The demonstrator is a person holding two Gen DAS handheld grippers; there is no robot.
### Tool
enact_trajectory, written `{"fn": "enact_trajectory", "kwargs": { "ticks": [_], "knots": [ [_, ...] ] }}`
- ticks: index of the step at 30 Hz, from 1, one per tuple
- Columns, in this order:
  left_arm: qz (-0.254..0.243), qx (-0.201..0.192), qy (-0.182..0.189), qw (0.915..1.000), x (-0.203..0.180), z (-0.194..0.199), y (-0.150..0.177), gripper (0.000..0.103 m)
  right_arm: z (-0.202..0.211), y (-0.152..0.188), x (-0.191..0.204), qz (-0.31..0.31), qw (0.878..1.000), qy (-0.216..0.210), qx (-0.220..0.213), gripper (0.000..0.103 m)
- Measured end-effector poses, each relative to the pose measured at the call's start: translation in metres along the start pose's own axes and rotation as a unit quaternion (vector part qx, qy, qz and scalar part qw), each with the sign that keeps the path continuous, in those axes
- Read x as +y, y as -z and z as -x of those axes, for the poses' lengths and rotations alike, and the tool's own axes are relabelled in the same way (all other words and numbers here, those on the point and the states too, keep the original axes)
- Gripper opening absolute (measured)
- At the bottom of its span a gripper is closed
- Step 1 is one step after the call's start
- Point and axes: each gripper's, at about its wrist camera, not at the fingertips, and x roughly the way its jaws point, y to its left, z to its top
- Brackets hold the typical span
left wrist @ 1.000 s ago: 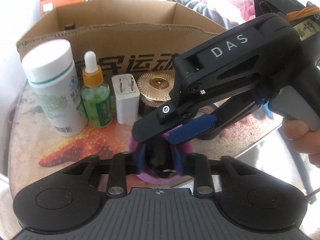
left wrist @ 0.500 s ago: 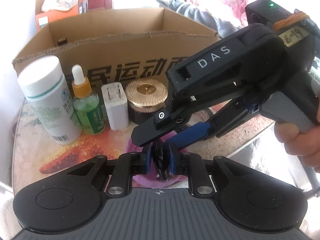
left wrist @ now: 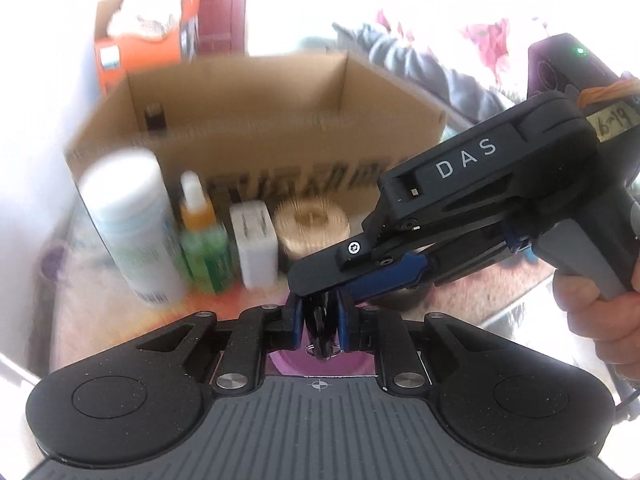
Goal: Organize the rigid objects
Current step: 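Carry the black item with the right gripper into the box and release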
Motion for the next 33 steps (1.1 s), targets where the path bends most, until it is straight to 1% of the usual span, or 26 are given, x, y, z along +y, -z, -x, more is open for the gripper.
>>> {"fn": "enact_trajectory", "kwargs": {
  "ticks": [3, 7, 10, 13, 15, 18, 20, 22, 23, 26, 28, 31, 32, 33],
  "knots": [
    [-0.008, -0.038, -0.016, 0.9991, 0.003, 0.020, -0.018, 0.015, 0.013, -0.011, 0.024, 0.033, 0.999, -0.022, -0.024, 0.039],
    [-0.021, -0.078, -0.033, 0.9962, 0.012, 0.035, -0.052, 0.015, 0.026, -0.039, 0.054, 0.075, 0.995, -0.046, -0.052, 0.039],
    [-0.029, -0.091, -0.042, 0.9945, 0.022, 0.034, -0.081, 0.015, 0.026, -0.067, 0.070, 0.095, 0.992, -0.057, -0.067, 0.039],
    [-0.038, -0.085, -0.051, 0.9944, 0.033, 0.021, -0.109, 0.015, 0.021, -0.101, 0.073, 0.093, 0.991, -0.060, -0.070, 0.039],
    [-0.040, -0.063, -0.052, 0.9959, 0.038, 0.000, -0.129, 0.015, 0.010, -0.125, 0.070, 0.081, 0.993, -0.052, -0.063, 0.039],
    [-0.040, -0.016, -0.056, 0.9975, 0.051, -0.033, -0.156, 0.015, -0.011, -0.161, 0.059, 0.051, 0.997, -0.038, -0.048, 0.039],
    [-0.047, 0.015, -0.064, 0.9967, 0.057, -0.059, -0.170, 0.015, -0.024, -0.183, 0.046, 0.025, 0.999, -0.026, -0.039, 0.039],
    [-0.050, 0.046, -0.070, 0.9952, 0.061, -0.082, -0.178, 0.015, -0.038, -0.204, 0.036, 0.010, 0.999, -0.012, -0.033, 0.039],
    [-0.053, 0.058, -0.074, 0.9942, 0.063, -0.092, -0.181, 0.015, -0.043, -0.209, 0.028, 0.000, 1.000, -0.006, -0.030, 0.039],
    [-0.057, 0.092, -0.094, 0.9896, 0.066, -0.120, -0.187, 0.015, -0.063, -0.228, 0.012, -0.022, 1.000, 0.005, -0.022, 0.039],
    [-0.062, 0.107, -0.111, 0.9862, 0.067, -0.136, -0.190, 0.015, -0.073, -0.240, 0.003, -0.033, 0.999, 0.010, -0.018, 0.039],
    [-0.084, 0.121, -0.141, 0.9789, 0.065, -0.156, -0.188, 0.015, -0.090, -0.251, -0.009, -0.048, 0.999, 0.015, -0.013, 0.039],
    [-0.095, 0.125, -0.150, 0.9760, 0.063, -0.161, -0.187, 0.018, -0.095, -0.254, -0.011, -0.051, 0.998, 0.019, -0.012, 0.039],
    [-0.111, 0.129, -0.161, 0.9721, 0.060, -0.167, -0.185, 0.019, -0.101, -0.256, -0.014, -0.053, 0.998, 0.025, -0.010, 0.039]
  ]
}}
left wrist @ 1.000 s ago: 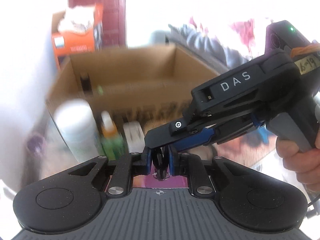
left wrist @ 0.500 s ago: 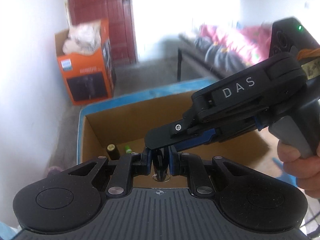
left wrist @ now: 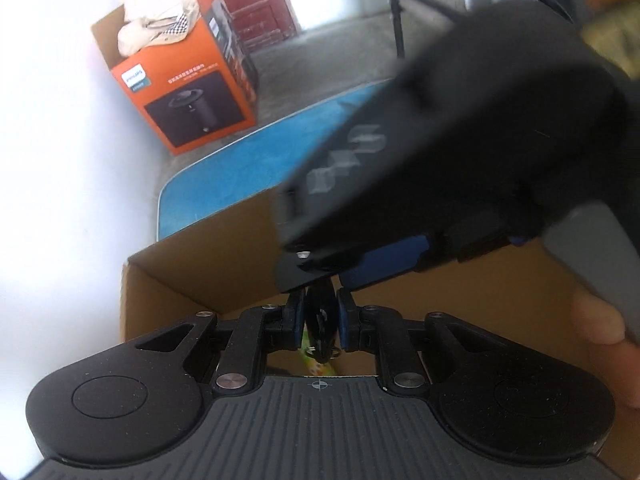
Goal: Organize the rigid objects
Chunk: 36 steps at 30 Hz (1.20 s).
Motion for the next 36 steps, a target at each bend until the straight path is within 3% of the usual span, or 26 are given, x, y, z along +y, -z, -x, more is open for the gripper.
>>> {"fn": "enact_trajectory", "kwargs": {
  "ticks": [4, 8, 15, 21, 24, 27, 29, 33, 36],
  "knots": [
    [-0.025, 0.022, -0.026, 0.9991, -0.008, -0.009, 0.005, 0.022, -0.018, -0.004, -0.008, -0.008, 1.000, 0.024, 0.005, 0.041],
    [0.003, 0.026, 0.000, 0.9997, 0.005, 0.005, 0.010, 0.027, -0.017, -0.002, -0.010, -0.016, 1.000, 0.026, 0.000, 0.042],
    [0.040, -0.053, 0.049, 0.9966, 0.032, 0.090, 0.028, 0.042, 0.044, 0.019, 0.003, 0.005, 0.999, -0.033, -0.039, 0.042],
    [0.044, -0.152, 0.115, 0.9807, 0.037, 0.189, 0.087, 0.081, 0.128, 0.079, 0.000, 0.049, 0.992, -0.079, -0.087, 0.043],
    [0.050, -0.184, 0.148, 0.9704, 0.035, 0.220, 0.134, 0.102, 0.163, 0.119, -0.010, 0.066, 0.986, -0.100, -0.112, 0.049],
    [0.074, -0.207, 0.161, 0.9623, 0.031, 0.228, 0.175, 0.103, 0.178, 0.154, -0.025, 0.070, 0.983, -0.107, -0.133, 0.051],
    [0.093, -0.203, 0.162, 0.9612, 0.014, 0.225, 0.208, 0.103, 0.178, 0.177, -0.039, 0.058, 0.983, -0.107, -0.140, 0.051],
    [0.111, -0.159, 0.184, 0.9636, -0.013, 0.195, 0.221, 0.103, 0.170, 0.222, -0.053, 0.057, 0.983, -0.104, -0.140, 0.051],
    [0.117, -0.113, 0.181, 0.9699, -0.022, 0.166, 0.230, 0.103, 0.158, 0.250, -0.050, 0.084, 0.986, -0.065, -0.126, 0.051]
  ]
}}
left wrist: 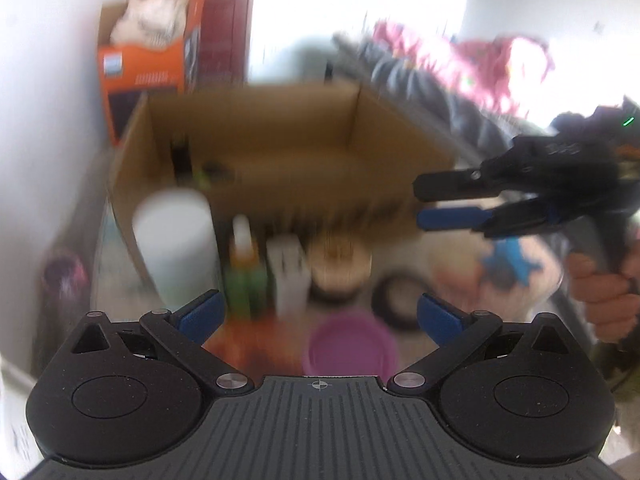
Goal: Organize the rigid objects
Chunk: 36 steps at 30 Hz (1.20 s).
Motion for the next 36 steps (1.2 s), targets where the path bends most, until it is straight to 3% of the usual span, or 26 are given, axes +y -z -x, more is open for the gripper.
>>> {"fn": "enact_trajectory", "kwargs": {
  "ticks": [4, 9, 13, 17, 19, 21, 26, 31, 36],
  "knots": [
    [-0.020, 0.037, -0.004, 0.9991, -0.007, -0.018, 0.027, 0.103, -0.014, 0.032, 0.012, 0.053, 0.996, 0.061, 0.029, 0.051],
    [-0.065, 0.033, -0.035, 0.9968, -0.018, -0.039, 0.045, 0.100, -0.031, 0.059, 0.021, 0.115, 0.983, 0.133, 0.044, 0.050],
    [-0.070, 0.035, -0.030, 0.9965, -0.017, -0.048, 0.049, 0.093, -0.034, 0.067, 0.030, 0.156, 0.975, 0.152, 0.036, 0.049],
    [-0.070, 0.020, -0.026, 0.9970, -0.017, -0.048, 0.052, 0.076, -0.042, 0.071, 0.041, 0.197, 0.964, 0.176, 0.038, 0.043],
    [-0.074, 0.007, -0.035, 0.9967, -0.018, -0.049, 0.053, 0.071, -0.045, 0.073, 0.046, 0.214, 0.959, 0.184, 0.041, 0.041],
    [-0.077, 0.001, -0.041, 0.9962, -0.018, -0.049, 0.054, 0.070, -0.054, 0.076, 0.047, 0.227, 0.954, 0.191, 0.050, 0.031],
    [-0.080, -0.012, -0.042, 0.9958, -0.020, -0.044, 0.057, 0.070, -0.063, 0.079, 0.045, 0.212, 0.955, 0.198, 0.058, 0.021],
    [-0.068, -0.039, -0.041, 0.9961, -0.019, -0.018, 0.053, 0.070, -0.049, 0.079, 0.065, 0.218, 0.959, 0.179, 0.041, 0.021],
    [-0.077, -0.094, -0.055, 0.9911, -0.022, 0.016, 0.038, 0.070, -0.028, 0.071, 0.102, 0.261, 0.952, 0.163, 0.004, 0.022]
  ]
}}
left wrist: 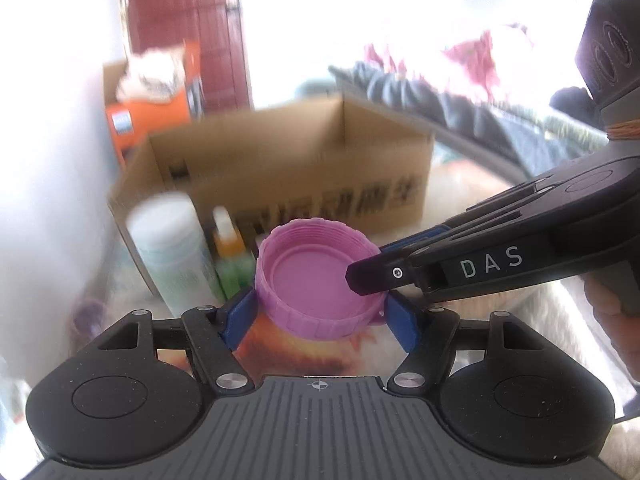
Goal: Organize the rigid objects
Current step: 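Close the right gripper on the rim of the pink bowl, then carry the pink bowl with the right gripper into the box and release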
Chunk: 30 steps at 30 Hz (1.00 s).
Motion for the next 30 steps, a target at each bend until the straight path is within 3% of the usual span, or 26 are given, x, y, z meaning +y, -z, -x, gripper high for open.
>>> {"fn": "enact_trajectory", "kwargs": {
  "ticks": [6, 11, 16, 21, 24, 30],
  "knots": [
    [-0.009, -0.061, -0.024, 0.9978, 0.026, 0.014, -0.052, 0.070, 0.018, -0.061, 0.017, 0.063, 0.996, -0.013, -0.057, 0.022],
    [0.011, -0.040, -0.020, 0.9989, 0.061, -0.020, -0.095, 0.070, -0.015, -0.116, 0.004, 0.056, 0.997, -0.032, -0.040, 0.022],
    [0.046, 0.042, 0.013, 0.9980, 0.096, -0.091, -0.124, 0.070, -0.077, -0.152, -0.038, -0.019, 0.998, -0.056, 0.028, 0.022],
    [0.086, 0.122, 0.037, 0.9880, 0.118, -0.148, -0.122, 0.070, -0.138, -0.164, -0.087, -0.109, 0.983, -0.094, 0.115, 0.022],
    [0.076, 0.147, 0.026, 0.9859, 0.118, -0.163, -0.119, 0.071, -0.166, -0.165, -0.098, -0.124, 0.975, -0.101, 0.156, 0.021],
    [0.057, 0.155, 0.022, 0.9861, 0.122, -0.167, -0.113, 0.079, -0.208, -0.163, -0.095, -0.111, 0.964, -0.093, 0.221, 0.021]
  ]
}}
